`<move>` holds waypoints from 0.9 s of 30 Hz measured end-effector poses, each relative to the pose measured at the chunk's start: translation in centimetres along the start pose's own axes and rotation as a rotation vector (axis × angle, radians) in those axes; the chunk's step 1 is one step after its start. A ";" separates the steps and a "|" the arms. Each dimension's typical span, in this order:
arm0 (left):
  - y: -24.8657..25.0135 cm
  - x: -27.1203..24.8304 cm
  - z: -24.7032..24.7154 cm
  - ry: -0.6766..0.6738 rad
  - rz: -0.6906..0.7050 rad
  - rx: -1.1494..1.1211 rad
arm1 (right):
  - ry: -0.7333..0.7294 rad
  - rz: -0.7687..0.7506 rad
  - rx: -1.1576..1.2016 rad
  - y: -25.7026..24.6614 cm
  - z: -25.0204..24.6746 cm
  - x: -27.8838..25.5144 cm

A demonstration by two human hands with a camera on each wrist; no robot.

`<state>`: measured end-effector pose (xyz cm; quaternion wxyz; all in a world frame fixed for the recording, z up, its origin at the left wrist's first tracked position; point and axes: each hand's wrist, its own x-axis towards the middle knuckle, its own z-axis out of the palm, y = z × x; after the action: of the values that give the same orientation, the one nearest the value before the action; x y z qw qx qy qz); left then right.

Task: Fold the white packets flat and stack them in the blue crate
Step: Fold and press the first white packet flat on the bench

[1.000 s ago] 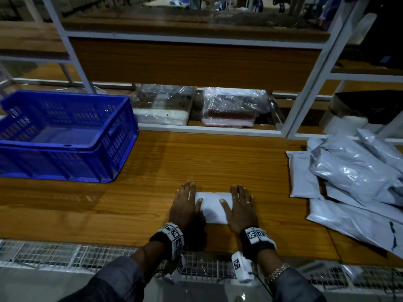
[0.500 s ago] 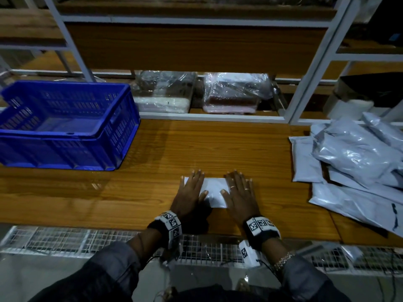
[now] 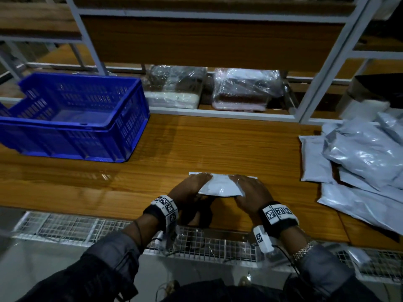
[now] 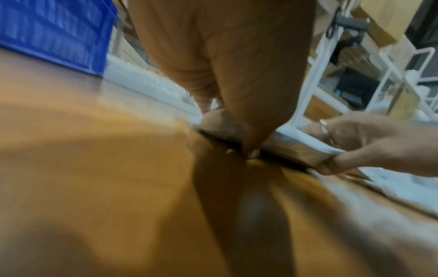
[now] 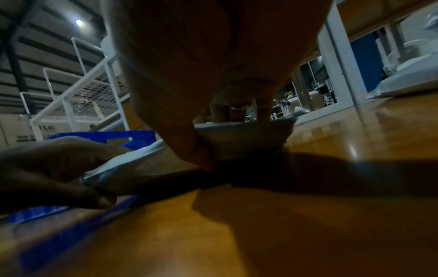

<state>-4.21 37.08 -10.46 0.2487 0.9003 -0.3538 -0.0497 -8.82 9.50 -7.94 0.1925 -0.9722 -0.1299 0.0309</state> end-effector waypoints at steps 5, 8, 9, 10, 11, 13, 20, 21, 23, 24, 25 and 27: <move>0.9 1.1 -3.6 0.142 -0.112 -0.094 | -0.002 0.134 0.193 0.1 -3.8 2.1; 1.0 1.8 -4.8 0.193 -0.259 -0.163 | 0.017 0.223 0.363 0.9 -5.6 3.5; 0.9 2.1 -4.9 0.189 -0.315 -0.202 | 0.018 0.250 0.403 1.4 -5.8 3.9; 0.8 2.4 -4.9 0.177 -0.374 -0.227 | 0.020 0.273 0.417 1.7 -5.9 4.2; 0.7 2.5 -4.7 0.166 -0.427 -0.232 | 0.019 0.300 0.397 2.1 -5.6 4.7; 0.5 2.7 -3.9 0.139 -0.497 -0.205 | 0.004 0.334 0.341 2.3 -4.9 5.3; 1.8 2.3 -1.7 0.153 -0.629 0.052 | 0.151 0.346 0.233 1.6 -2.4 5.4; 2.3 2.1 -1.7 0.146 -0.663 0.131 | 0.196 0.290 0.180 1.0 -2.6 5.0; 3.0 2.0 -1.7 0.219 -0.644 0.289 | 0.325 0.161 0.051 -0.8 -2.9 4.0; 3.3 2.1 -1.5 0.288 -0.585 0.320 | 0.396 0.111 0.038 -1.7 -2.6 3.4; 3.6 2.4 -1.2 0.349 -0.506 0.312 | 0.445 0.076 0.038 -2.5 -2.2 2.9; 4.1 3.1 -0.1 0.400 -0.347 0.290 | 0.400 0.028 -0.021 -3.4 -0.3 2.7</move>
<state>-4.44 32.49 -8.15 0.1701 0.9653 -0.1422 0.1381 -7.04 13.09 -6.36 0.2038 -0.9626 -0.0756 -0.1615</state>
